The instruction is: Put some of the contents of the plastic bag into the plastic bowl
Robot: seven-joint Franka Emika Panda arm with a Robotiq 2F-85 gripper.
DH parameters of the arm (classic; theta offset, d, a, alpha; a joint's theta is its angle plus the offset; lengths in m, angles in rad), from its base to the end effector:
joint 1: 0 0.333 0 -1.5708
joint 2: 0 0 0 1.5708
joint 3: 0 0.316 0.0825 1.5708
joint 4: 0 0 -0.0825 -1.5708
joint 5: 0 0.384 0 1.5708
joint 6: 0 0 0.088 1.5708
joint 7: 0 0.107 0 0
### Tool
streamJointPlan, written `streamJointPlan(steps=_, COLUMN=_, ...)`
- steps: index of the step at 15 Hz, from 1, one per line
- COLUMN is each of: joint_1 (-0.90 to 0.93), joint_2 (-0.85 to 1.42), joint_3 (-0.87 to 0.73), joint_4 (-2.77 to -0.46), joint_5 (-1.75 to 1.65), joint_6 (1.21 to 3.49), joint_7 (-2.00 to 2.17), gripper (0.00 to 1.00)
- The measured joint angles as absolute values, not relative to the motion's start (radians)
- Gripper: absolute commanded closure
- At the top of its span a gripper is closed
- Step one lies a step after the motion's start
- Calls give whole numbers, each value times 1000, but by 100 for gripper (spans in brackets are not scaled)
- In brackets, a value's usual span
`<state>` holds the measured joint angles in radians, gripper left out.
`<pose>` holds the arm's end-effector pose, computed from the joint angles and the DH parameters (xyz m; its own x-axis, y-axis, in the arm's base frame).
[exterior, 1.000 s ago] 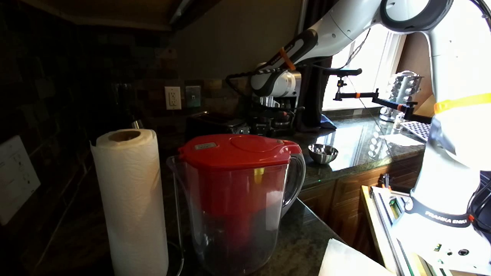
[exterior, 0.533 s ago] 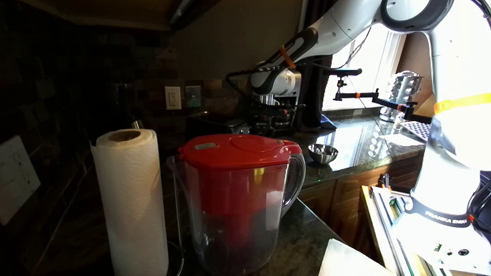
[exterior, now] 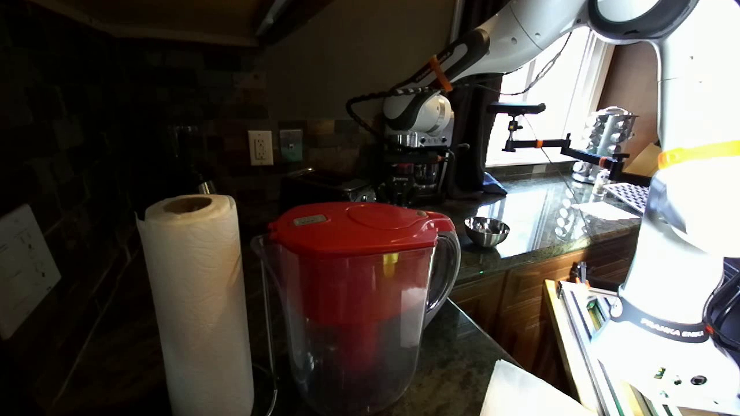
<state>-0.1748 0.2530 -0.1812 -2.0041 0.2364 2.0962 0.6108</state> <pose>0.5475 -0.1885 0.3219 0.4457 -0.8698 -0.2114 -0.8918 -0.4521 -0.0201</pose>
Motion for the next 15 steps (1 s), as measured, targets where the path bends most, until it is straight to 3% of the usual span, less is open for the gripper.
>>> streamJointPlan(steps=15, joint_1=-130, joint_2=-89, joint_3=-129, joint_4=-2227, joint_5=397, joint_6=2021, joint_7=406, gripper=97)
